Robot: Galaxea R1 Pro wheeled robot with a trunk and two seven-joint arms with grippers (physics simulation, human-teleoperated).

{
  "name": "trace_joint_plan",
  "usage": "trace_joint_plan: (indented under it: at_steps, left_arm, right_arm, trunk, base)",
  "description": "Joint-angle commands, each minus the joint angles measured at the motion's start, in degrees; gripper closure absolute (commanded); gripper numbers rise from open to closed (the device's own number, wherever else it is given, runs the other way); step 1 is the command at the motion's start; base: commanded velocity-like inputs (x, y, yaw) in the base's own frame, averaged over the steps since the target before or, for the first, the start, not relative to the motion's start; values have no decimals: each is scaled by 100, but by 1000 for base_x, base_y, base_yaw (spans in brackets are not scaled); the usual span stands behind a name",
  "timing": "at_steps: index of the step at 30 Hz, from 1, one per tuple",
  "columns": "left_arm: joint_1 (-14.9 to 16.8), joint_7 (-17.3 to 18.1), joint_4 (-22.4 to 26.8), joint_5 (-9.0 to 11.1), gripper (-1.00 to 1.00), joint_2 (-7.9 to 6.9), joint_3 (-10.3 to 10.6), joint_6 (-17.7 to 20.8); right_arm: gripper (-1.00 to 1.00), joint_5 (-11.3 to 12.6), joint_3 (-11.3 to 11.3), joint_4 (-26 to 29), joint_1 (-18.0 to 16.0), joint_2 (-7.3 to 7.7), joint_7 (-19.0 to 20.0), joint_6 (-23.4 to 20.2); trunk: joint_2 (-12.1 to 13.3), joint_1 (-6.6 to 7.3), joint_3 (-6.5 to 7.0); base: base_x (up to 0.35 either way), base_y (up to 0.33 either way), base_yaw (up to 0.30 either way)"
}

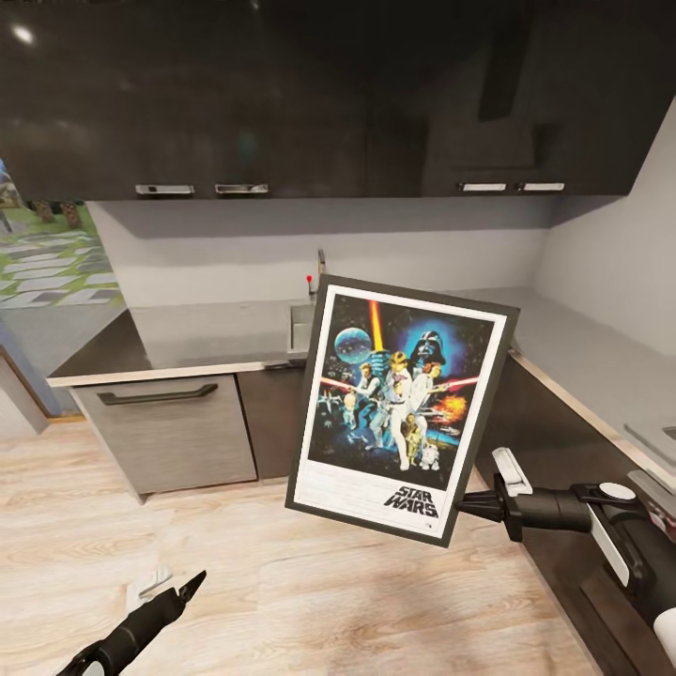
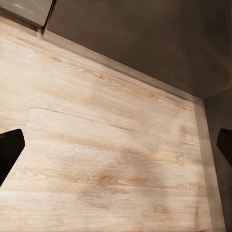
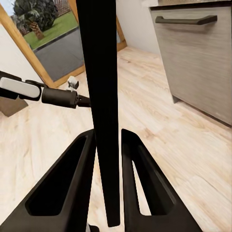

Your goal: Pick up the poster from the kitchen countertop and hang it on one of the wall nails in the kitchen.

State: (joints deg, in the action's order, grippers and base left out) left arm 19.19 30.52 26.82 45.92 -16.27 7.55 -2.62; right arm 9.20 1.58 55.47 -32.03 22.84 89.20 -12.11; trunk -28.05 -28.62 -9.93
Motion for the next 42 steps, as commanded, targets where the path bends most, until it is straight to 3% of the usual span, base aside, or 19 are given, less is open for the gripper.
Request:
trace_joint_plan:
  at_steps: [1,13,42]
  left_arm:
    - [6,2,-4,49,-100,-8,45,-27]
    - [6,-2,0,49,-100,-1,53,-28]
    - [6,3,4,49,-100,-3,49,-38]
  right_arm:
    - [100,13,0,-1,-5,1,31,-77]
    - [100,14,0,-2,-5,1,28,-73]
    - [100,12,0,1,-5,1,28,-72]
  trunk:
    - [32,20,8]
    - [513,283,223]
    - [513,283,223]
  base:
    - [0,0,0]
    - [0,0,0]
    - [0,0,0]
